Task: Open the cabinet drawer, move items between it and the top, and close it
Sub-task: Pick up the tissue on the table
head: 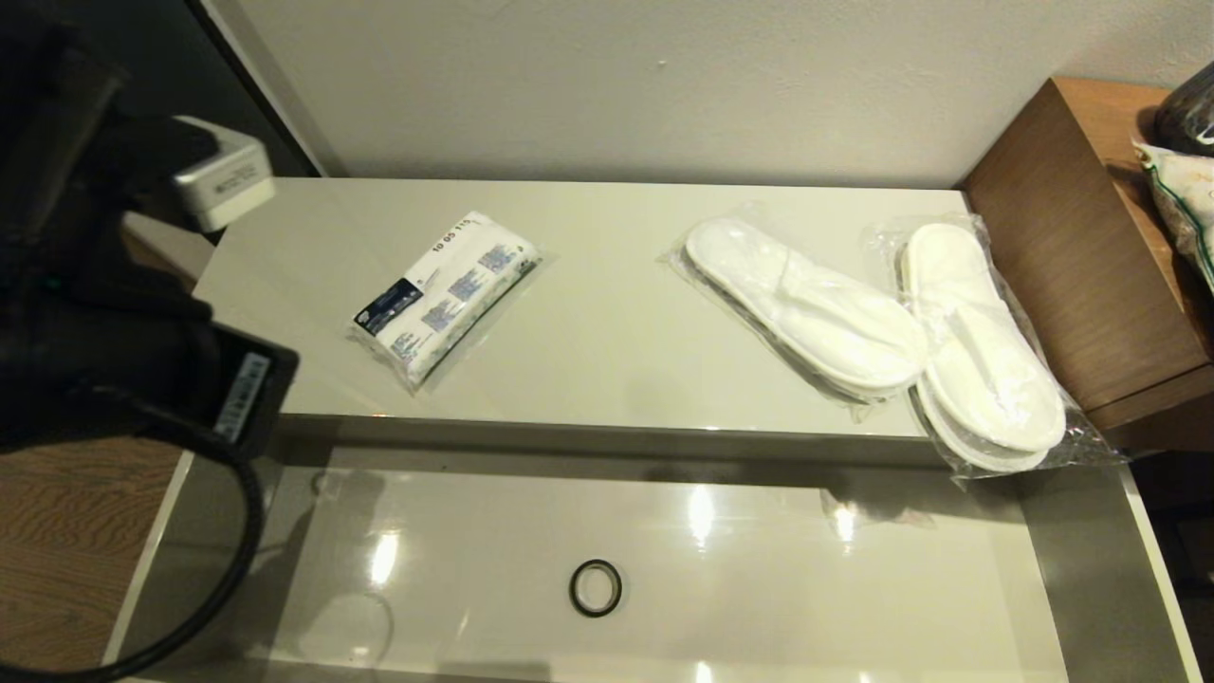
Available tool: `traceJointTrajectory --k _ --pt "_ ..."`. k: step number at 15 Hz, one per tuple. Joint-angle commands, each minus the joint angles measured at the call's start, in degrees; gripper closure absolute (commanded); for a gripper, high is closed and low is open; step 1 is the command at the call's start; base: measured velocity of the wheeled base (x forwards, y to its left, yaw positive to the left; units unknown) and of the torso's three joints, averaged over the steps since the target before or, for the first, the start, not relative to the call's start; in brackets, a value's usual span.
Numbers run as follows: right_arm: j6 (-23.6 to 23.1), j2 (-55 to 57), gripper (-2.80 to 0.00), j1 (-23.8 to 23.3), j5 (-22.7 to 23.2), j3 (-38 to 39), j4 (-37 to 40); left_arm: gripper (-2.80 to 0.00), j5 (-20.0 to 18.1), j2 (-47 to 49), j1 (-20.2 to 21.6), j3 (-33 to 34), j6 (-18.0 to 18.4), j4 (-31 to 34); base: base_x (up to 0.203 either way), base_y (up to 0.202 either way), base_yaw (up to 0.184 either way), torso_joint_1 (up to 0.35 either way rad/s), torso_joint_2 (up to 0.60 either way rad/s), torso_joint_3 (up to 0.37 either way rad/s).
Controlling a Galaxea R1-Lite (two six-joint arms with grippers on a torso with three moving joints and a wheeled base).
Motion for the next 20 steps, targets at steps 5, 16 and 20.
traceJointTrajectory --k 5,16,20 --pt "-0.03 -0.07 0.00 0.04 0.00 0.01 -0.03 0.00 -0.10 -21.16 3.36 12.77 -11.02 5.92 0.000 0.000 0.000 0.000 0.00 0.000" --pt "-0.03 -0.06 0.00 0.04 0.00 0.01 -0.04 0.00 -6.57 -65.76 36.72 18.52 5.63 26.94 0.000 0.000 0.000 0.000 0.00 0.000" --pt "0.00 -0.06 0.00 0.04 0.00 0.01 -0.06 0.00 -9.67 -76.14 39.48 26.84 10.16 39.51 0.000 0.000 0.000 0.000 0.00 0.000"
